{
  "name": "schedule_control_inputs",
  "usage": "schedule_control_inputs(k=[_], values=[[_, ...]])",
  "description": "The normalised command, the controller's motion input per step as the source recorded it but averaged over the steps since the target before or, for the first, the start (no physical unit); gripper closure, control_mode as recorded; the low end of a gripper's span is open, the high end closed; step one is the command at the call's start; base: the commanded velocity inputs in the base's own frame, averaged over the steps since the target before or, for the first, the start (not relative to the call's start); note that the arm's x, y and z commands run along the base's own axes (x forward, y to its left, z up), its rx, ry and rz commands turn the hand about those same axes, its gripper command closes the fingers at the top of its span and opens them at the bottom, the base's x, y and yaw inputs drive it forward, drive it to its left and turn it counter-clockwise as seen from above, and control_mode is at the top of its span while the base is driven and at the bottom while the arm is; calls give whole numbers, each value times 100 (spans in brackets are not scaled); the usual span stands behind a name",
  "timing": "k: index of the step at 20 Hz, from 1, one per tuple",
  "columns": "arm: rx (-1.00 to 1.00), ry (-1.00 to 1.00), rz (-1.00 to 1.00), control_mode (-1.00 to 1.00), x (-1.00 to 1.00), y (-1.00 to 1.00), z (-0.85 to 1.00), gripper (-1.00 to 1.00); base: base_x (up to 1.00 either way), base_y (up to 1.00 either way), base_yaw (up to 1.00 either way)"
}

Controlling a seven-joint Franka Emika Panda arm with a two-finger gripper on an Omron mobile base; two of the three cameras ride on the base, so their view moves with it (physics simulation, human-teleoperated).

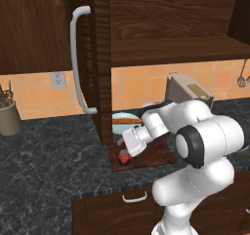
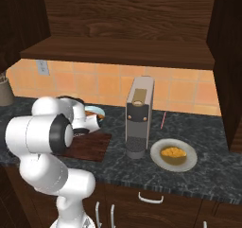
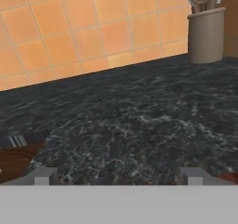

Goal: From the different types of pastries on the counter, select a croissant and place it on the cutting board. Then retrieve a jar of jam from the cabinet and place it alongside the croissant on the cutting board.

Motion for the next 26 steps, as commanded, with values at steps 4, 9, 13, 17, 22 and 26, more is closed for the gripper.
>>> schedule_control_inputs(k=[4,9,13,17,22,26], values=[[1,3,0,-100,2,-3,2,-100,0,0,0],[6,-10,2,-100,1,-8,42,-100,0,0,0],[-6,-21,11,-100,-6,0,94,-100,0,0,0],[-39,-44,10,-100,-1,0,54,-100,0,0,0],[-39,-35,13,-100,0,-2,29,-100,0,0,0],[-25,-27,22,-100,0,-29,37,-100,0,0,0]])
